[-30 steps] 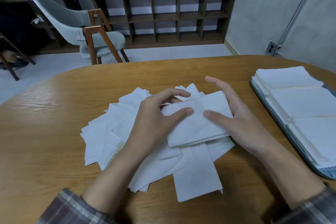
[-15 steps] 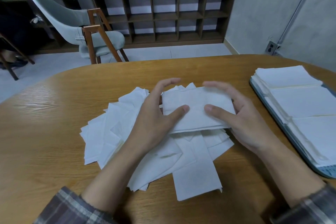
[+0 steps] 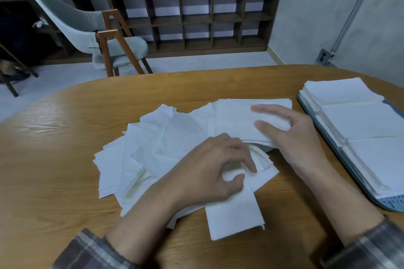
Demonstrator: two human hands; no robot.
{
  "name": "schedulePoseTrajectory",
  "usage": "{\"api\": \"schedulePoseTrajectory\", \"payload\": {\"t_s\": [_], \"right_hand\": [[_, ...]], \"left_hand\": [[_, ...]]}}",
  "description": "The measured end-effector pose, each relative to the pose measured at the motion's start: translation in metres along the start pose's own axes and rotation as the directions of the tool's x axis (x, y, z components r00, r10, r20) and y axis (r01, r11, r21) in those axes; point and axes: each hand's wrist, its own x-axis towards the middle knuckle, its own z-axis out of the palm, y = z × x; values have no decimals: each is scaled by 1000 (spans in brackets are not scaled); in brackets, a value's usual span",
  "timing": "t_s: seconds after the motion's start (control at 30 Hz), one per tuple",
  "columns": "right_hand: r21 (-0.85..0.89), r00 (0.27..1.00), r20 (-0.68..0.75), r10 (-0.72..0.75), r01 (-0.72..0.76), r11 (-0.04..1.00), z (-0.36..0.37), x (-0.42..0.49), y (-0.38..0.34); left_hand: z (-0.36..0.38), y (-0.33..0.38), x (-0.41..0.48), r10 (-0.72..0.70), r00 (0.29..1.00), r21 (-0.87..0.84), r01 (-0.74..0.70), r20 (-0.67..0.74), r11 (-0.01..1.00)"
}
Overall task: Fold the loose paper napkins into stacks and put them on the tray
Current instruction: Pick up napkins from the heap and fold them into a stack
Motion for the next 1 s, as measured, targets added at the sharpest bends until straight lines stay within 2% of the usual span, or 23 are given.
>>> {"api": "schedulePoseTrajectory", "payload": {"t_s": [0.1,0.2,0.5,0.73,1.0], "right_hand": [[-21,1000,3,1,-1,1000,-1,1,1],[-45,1000,18,5,-4,999,0,1,1],[-60,999,42,-11,14,998,0,0,1],[-35,1000,20,-4,5,999,-2,1,-2],[-43,999,-47,6,-8,999,-8,3,-7]], "left_hand": [[2,0,-1,-1,985,25,-4,173,1000],[0,-2,-1,2,979,41,-11,203,999],[-2,-3,3,-4,999,-50,6,52,999],[-7,8,1,-52,987,-273,9,-152,962],[-8,18,0,-79,986,-475,0,-146,880]]}}
